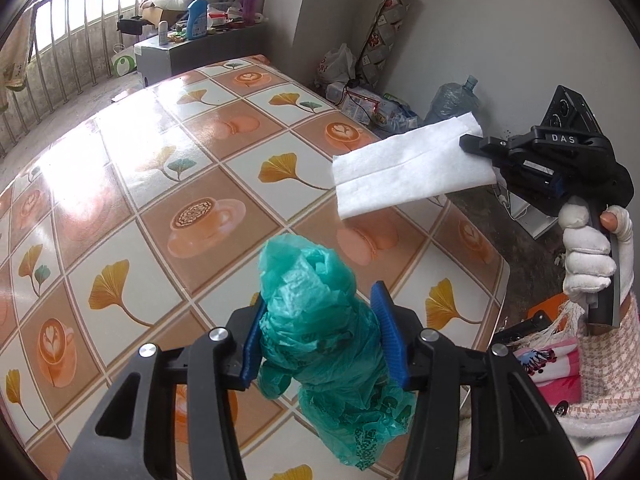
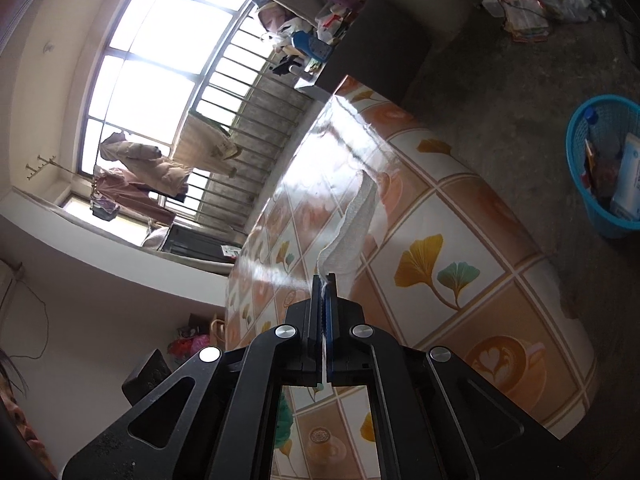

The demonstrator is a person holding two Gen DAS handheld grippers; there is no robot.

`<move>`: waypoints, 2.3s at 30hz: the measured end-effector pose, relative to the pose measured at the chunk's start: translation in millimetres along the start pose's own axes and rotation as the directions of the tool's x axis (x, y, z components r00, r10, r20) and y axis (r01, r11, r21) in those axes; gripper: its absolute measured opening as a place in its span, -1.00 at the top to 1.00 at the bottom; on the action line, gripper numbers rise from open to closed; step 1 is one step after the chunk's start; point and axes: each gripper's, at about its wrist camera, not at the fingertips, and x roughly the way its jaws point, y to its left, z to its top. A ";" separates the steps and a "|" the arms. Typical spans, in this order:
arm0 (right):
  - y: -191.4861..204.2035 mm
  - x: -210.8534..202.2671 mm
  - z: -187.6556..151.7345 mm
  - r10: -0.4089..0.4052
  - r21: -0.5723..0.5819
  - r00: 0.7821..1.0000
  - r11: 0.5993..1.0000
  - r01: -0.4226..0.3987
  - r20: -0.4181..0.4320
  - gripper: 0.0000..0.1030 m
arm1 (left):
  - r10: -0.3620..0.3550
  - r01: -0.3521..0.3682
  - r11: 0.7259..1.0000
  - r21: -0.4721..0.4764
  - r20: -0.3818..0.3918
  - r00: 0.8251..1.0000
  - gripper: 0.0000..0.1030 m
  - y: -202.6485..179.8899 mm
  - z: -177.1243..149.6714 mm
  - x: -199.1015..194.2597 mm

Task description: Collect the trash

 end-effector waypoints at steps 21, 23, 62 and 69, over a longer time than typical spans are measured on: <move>-58.6 -131.2 26.2 -0.185 0.094 0.896 0.983 0.160 0.403 1.00 | -0.191 0.177 0.959 0.221 0.044 0.981 0.07 -102.8 122.8 34.2; -76.5 -139.4 26.6 -0.223 0.139 0.878 0.974 0.180 0.424 1.00 | -0.232 0.221 0.944 0.244 0.014 0.973 0.07 -126.8 142.3 53.9; -312.5 -58.2 56.8 -0.608 0.538 0.778 0.714 0.449 0.157 0.28 | -0.318 0.332 0.925 0.185 -0.099 0.943 -0.53 -239.3 254.8 276.3; -190.7 -79.8 57.1 -0.586 0.250 0.710 0.810 0.531 0.389 -0.01 | -0.220 0.199 0.972 0.123 0.184 0.958 -0.89 -200.6 251.8 134.2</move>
